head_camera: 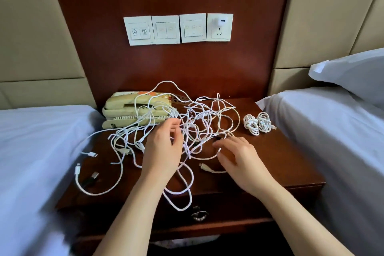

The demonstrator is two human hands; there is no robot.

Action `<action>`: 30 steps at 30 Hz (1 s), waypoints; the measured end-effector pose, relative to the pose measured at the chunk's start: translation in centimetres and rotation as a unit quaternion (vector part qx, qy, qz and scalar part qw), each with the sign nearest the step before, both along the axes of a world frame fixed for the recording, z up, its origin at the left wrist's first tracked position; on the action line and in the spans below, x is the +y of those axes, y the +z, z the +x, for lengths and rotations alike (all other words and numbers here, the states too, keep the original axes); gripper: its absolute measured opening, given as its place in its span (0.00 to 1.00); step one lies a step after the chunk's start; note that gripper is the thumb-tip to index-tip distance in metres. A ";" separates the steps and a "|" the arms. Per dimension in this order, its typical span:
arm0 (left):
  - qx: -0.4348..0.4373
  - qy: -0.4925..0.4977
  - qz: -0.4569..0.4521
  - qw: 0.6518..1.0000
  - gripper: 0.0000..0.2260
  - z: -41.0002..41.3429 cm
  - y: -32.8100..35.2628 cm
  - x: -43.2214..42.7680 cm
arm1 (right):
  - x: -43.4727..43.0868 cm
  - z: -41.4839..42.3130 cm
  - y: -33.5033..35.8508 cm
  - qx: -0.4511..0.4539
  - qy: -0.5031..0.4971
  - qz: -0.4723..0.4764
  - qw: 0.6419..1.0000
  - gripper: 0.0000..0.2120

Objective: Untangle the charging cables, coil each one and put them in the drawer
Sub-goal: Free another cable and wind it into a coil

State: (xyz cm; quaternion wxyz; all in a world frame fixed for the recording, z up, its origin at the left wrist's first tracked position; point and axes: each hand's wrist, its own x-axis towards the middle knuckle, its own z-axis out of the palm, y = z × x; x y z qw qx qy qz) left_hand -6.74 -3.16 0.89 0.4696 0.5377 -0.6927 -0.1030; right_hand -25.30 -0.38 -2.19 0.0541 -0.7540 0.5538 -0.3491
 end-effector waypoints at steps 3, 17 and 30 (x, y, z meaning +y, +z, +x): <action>-0.050 0.094 0.036 0.994 0.12 4.4 -0.7 -0.8 | -0.4 1.8 0.2 0.026 0.021 -0.032 0.999 0.11; -0.215 0.253 0.222 0.917 0.30 13.4 -5.7 -0.5 | -3.2 11.9 -1.5 0.066 0.126 -0.057 0.988 0.14; -0.183 0.111 0.181 0.960 0.23 12.1 -5.1 -2.1 | -5.8 12.5 -2.3 0.015 0.061 0.020 0.998 0.03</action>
